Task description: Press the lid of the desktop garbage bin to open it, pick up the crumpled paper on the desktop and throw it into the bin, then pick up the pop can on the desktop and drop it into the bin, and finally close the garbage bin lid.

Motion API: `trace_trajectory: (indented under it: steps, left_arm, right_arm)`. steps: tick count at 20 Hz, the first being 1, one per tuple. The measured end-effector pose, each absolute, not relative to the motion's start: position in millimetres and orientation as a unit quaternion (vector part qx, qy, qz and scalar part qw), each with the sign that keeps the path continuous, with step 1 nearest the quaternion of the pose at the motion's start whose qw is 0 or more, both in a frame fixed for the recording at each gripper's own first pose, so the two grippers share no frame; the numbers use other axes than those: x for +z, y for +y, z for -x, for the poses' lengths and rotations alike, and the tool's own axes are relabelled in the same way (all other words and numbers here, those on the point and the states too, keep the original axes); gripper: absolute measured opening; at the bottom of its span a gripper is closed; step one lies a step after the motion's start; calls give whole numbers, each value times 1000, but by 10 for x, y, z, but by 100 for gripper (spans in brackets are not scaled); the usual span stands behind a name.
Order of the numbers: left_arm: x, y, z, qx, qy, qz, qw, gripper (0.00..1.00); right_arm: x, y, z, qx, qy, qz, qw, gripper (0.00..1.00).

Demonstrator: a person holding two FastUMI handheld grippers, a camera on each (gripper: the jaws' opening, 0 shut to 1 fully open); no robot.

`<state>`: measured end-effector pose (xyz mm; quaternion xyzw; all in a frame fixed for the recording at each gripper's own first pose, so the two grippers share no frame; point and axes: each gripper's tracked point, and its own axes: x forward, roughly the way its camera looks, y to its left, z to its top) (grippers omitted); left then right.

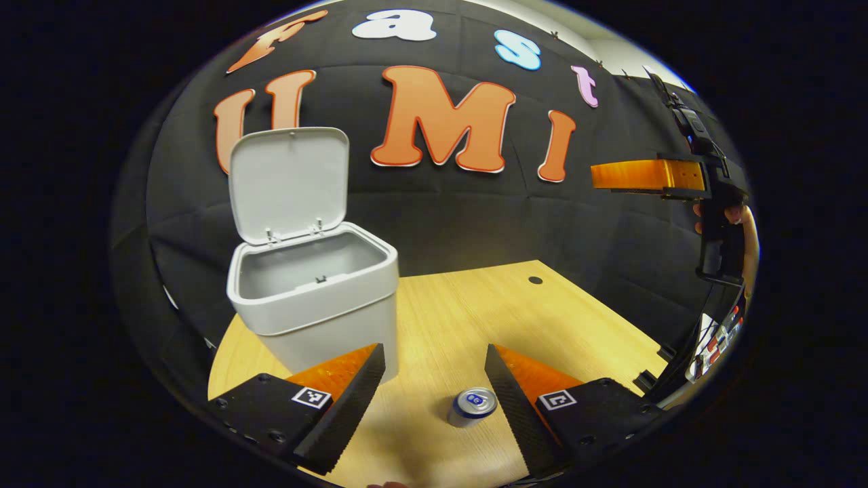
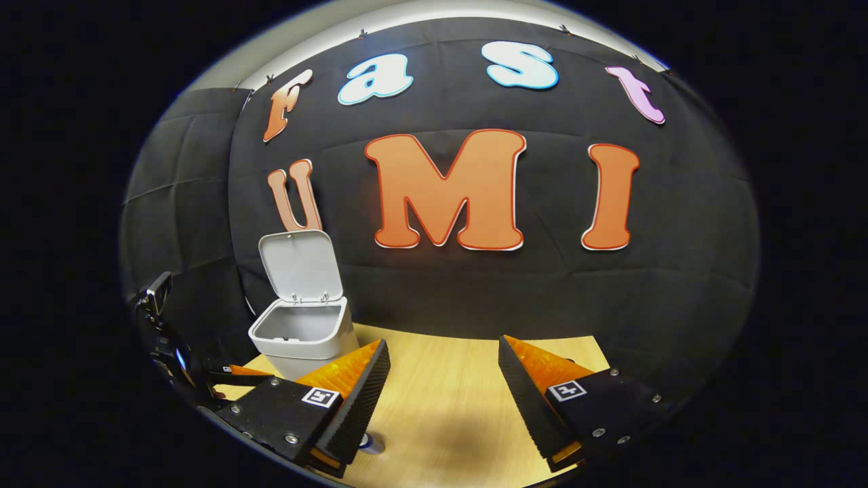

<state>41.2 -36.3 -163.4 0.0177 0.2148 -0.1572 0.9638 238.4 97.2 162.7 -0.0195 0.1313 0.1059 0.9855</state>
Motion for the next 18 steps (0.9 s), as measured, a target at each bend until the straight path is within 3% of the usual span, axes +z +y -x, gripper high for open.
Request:
trace_trajectory:
  steps: [7,8,10,18]
  left_arm:
    - [-2498,-887,-408,-208,283,-37,935,96]
    - [-2611,-930,-418,-211,291,-37,932,97]
    - [-2824,-988,-459,-215,306,-36,927,97]
    - [-3624,-1042,-633,-210,348,-64,911,97]
  right_arm:
    - [1593,597,-2233,71,113,12,991,96]
    - [1581,558,-2208,65,109,14,992,100]
    - [1531,527,-2157,60,112,10,992,95]
    - [1383,372,-2109,53,134,-5,989,96]
